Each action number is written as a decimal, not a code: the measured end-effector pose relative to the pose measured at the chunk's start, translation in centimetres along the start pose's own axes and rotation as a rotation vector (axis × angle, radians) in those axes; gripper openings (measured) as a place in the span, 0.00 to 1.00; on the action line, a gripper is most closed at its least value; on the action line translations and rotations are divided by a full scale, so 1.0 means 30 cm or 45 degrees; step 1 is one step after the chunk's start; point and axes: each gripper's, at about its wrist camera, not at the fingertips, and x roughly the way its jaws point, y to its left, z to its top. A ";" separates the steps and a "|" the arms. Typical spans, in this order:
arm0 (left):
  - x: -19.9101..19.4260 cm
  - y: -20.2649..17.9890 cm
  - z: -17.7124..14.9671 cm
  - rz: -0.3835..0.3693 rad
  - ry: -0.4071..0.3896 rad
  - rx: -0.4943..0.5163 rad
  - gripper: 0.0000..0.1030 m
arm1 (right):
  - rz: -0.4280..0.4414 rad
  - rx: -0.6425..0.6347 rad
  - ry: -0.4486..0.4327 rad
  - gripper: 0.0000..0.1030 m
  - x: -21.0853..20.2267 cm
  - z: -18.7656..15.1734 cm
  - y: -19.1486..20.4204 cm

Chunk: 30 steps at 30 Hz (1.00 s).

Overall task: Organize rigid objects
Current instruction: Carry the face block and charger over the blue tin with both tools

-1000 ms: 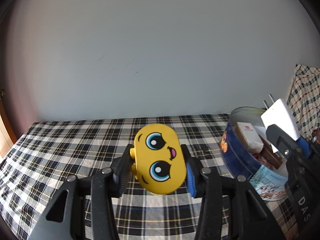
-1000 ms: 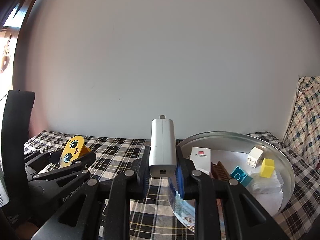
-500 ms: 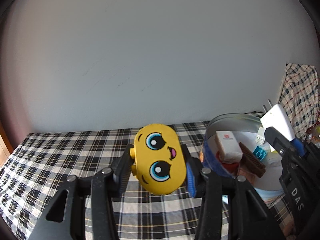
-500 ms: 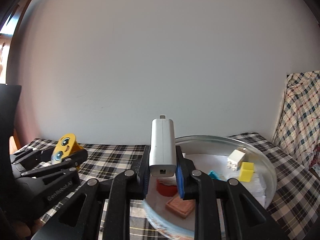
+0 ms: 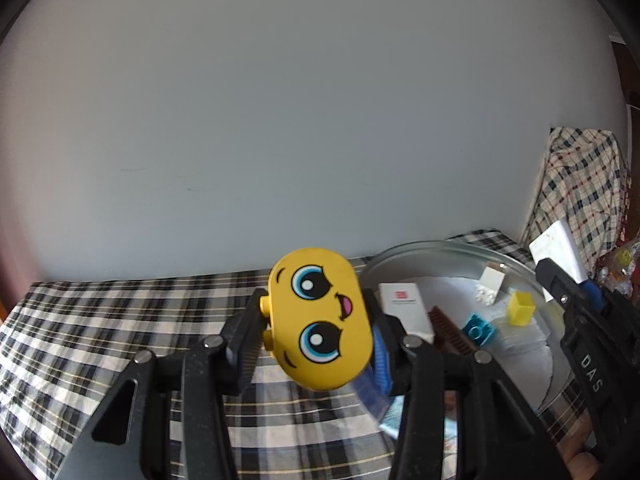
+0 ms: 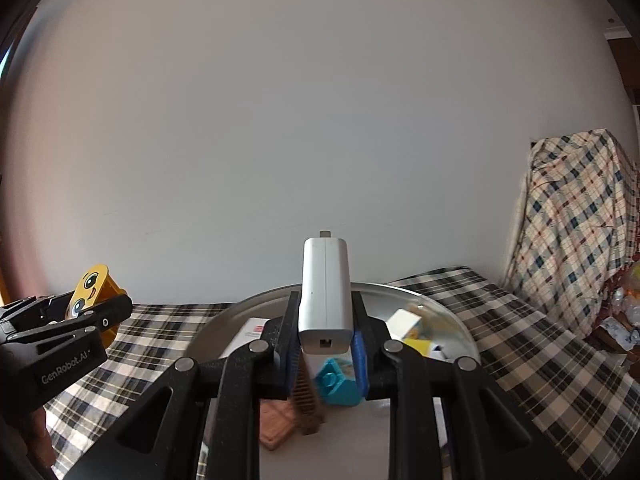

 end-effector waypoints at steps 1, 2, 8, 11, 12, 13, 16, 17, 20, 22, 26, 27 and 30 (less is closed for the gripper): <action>0.003 -0.016 0.004 -0.007 -0.001 0.005 0.44 | -0.007 0.002 0.002 0.23 0.004 -0.001 -0.009; 0.008 -0.037 0.015 -0.014 -0.002 0.013 0.44 | -0.015 0.003 0.004 0.23 0.011 -0.002 -0.023; 0.030 -0.128 0.015 -0.062 0.004 0.048 0.44 | -0.073 -0.004 0.006 0.23 0.046 0.004 -0.098; 0.045 -0.167 0.014 -0.078 0.009 0.056 0.44 | -0.099 0.003 0.007 0.23 0.059 0.008 -0.136; 0.051 -0.179 0.013 -0.083 0.013 0.057 0.44 | -0.107 0.009 0.008 0.23 0.064 0.010 -0.151; 0.057 -0.193 0.012 -0.088 0.017 0.061 0.44 | -0.114 0.013 0.009 0.23 0.069 0.012 -0.165; 0.074 -0.225 0.008 -0.097 0.025 0.067 0.44 | -0.131 0.006 0.010 0.23 0.078 0.013 -0.190; 0.081 -0.238 0.005 -0.102 0.030 0.069 0.44 | -0.136 0.001 0.011 0.23 0.083 0.014 -0.200; 0.096 -0.269 0.002 -0.114 0.040 0.074 0.44 | -0.159 -0.008 0.017 0.23 0.101 0.016 -0.228; 0.103 -0.289 0.000 -0.125 0.045 0.075 0.44 | -0.173 -0.005 0.024 0.23 0.115 0.018 -0.249; 0.116 -0.328 -0.004 -0.143 0.054 0.085 0.44 | -0.182 0.010 0.039 0.23 0.136 0.020 -0.280; 0.118 -0.336 -0.005 -0.145 0.055 0.088 0.44 | -0.182 0.014 0.044 0.23 0.140 0.020 -0.284; 0.127 -0.353 -0.006 -0.155 0.066 0.083 0.44 | -0.176 0.008 0.064 0.23 0.156 0.018 -0.287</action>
